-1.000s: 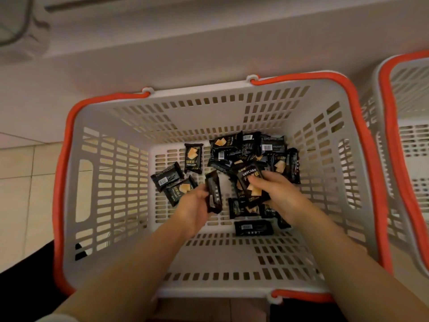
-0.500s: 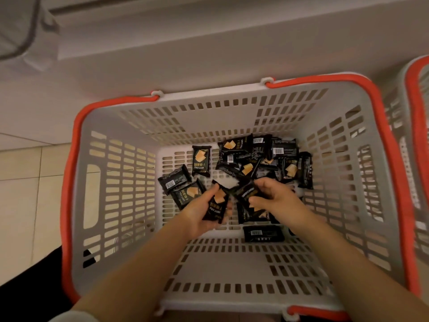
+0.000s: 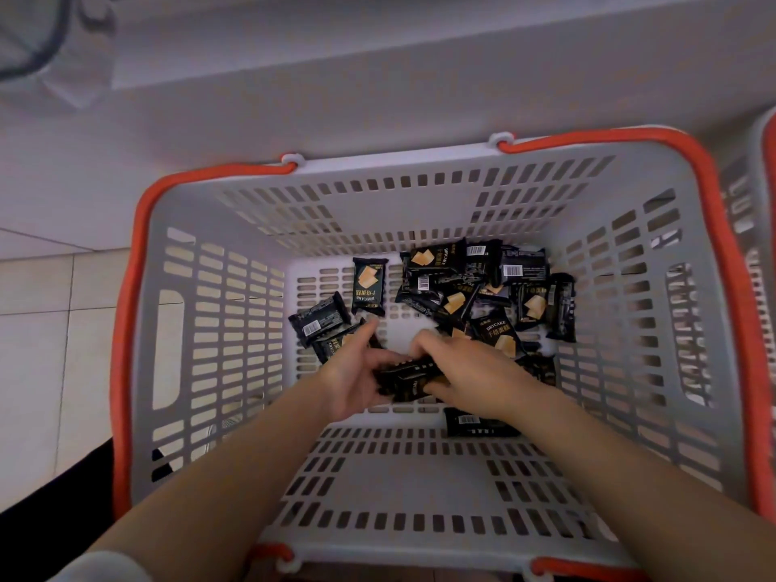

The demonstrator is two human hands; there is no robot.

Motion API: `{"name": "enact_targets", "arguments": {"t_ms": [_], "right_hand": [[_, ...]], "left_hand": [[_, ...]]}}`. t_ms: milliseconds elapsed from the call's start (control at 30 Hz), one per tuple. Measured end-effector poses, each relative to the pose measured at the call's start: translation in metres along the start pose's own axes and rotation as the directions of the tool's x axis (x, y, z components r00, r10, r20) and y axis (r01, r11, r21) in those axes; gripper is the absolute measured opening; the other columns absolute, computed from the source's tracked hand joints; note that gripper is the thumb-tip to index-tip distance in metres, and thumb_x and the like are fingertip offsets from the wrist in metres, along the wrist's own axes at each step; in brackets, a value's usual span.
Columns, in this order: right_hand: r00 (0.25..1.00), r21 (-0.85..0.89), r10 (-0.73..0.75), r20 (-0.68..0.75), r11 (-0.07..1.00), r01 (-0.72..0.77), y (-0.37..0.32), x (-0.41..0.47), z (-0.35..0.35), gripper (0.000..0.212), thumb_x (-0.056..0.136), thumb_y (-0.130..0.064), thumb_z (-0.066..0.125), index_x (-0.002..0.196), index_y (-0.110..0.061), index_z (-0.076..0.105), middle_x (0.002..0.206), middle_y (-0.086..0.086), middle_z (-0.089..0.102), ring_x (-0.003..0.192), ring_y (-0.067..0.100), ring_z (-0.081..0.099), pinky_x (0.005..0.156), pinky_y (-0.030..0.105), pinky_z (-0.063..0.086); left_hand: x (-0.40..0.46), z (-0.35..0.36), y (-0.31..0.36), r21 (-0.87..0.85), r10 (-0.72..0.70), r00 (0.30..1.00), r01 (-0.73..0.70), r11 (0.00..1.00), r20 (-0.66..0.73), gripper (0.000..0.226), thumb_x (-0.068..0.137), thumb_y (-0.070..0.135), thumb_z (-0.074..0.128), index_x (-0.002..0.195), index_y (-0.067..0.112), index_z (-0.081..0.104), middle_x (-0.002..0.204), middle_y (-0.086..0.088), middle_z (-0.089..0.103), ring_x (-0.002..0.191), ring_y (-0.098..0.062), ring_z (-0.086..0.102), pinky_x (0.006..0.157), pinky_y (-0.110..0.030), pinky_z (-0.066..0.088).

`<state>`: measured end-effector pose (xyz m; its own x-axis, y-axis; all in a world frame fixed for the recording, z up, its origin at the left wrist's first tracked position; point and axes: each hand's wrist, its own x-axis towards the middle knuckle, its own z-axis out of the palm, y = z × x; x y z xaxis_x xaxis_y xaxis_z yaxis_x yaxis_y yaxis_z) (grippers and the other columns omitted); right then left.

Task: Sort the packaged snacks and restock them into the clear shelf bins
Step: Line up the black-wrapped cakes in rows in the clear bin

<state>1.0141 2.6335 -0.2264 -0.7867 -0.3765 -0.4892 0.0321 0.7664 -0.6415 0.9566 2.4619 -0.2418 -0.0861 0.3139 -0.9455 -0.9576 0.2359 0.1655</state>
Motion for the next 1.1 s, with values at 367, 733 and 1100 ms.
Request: {"name": "enact_targets", "arguments": {"t_ms": [367, 733, 1100], "right_hand": [[0.938, 0.131, 0.344, 0.039, 0.929, -0.346, 0.036, 0.001, 0.017, 0.054, 0.087, -0.032, 0.061, 0.133, -0.013, 0.039, 0.127, 0.008, 0.054, 0.114, 0.023, 0.051, 0.097, 0.036, 0.041], [0.799, 0.767, 0.584, 0.147, 0.442, -0.464, 0.044, -0.002, 0.010, 0.030, 0.087, -0.022, 0.056, 0.117, -0.021, 0.049, 0.108, -0.002, 0.056, 0.088, 0.010, 0.053, 0.069, 0.026, 0.042], [0.890, 0.743, 0.320, 0.325, 0.496, -0.450, 0.041, -0.022, -0.012, 0.053, 0.092, -0.043, 0.050, 0.140, -0.030, 0.035, 0.138, -0.020, 0.030, 0.127, 0.001, 0.029, 0.101, 0.021, 0.024]], "left_hand": [[0.027, -0.058, -0.019, 0.976, 0.695, 0.687, 0.177, 0.124, -0.213, 0.048, 0.089, 0.026, 0.057, 0.132, 0.015, 0.041, 0.131, -0.007, 0.044, 0.121, -0.026, 0.041, 0.099, -0.036, 0.037], [0.022, -0.032, -0.019, 0.930, 0.594, 0.736, -0.135, -0.341, 0.325, 0.054, 0.079, 0.028, 0.062, 0.130, 0.017, 0.047, 0.128, -0.002, 0.052, 0.121, -0.023, 0.045, 0.101, -0.035, 0.035], [-0.002, 0.012, -0.003, 0.571, 0.409, 0.406, -0.475, -0.670, 0.817, 0.056, 0.064, 0.014, 0.080, 0.118, 0.011, 0.065, 0.105, -0.010, 0.065, 0.093, -0.025, 0.064, 0.077, -0.034, 0.055]]}}
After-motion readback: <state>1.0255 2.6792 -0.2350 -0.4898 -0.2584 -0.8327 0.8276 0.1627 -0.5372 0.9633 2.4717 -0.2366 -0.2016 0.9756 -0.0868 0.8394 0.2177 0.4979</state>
